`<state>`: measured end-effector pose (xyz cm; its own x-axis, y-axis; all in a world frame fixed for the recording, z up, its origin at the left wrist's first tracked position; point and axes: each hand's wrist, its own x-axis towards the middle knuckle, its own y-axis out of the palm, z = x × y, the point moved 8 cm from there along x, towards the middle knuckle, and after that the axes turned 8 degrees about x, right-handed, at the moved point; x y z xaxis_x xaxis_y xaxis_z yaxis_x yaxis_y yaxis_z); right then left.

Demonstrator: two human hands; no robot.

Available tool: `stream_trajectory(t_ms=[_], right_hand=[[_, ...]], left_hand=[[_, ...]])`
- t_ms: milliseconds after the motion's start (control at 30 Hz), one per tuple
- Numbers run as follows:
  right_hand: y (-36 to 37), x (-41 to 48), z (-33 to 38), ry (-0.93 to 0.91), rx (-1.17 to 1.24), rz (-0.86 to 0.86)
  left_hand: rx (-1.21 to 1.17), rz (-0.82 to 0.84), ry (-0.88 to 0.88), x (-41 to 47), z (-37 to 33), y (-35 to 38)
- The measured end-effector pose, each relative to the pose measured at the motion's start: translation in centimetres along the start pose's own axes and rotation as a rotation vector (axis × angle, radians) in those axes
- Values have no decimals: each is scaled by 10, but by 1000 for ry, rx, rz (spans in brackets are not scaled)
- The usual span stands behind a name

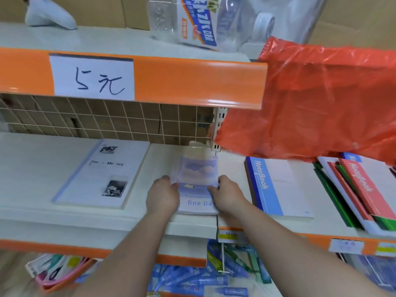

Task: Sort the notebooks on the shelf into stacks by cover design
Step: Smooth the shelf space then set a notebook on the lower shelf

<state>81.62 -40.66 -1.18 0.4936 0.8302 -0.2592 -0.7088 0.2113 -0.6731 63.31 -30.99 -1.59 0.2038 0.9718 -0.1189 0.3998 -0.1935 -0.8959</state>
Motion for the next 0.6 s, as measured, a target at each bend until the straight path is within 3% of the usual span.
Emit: stream_trajectory(t_ms=[300, 600], right_hand=[[17, 9, 10, -12, -179, -42], [25, 7, 14, -27, -290, -64]], left_hand=[[256, -30, 72, 1, 0, 2], [241, -30, 99, 2, 2, 7]])
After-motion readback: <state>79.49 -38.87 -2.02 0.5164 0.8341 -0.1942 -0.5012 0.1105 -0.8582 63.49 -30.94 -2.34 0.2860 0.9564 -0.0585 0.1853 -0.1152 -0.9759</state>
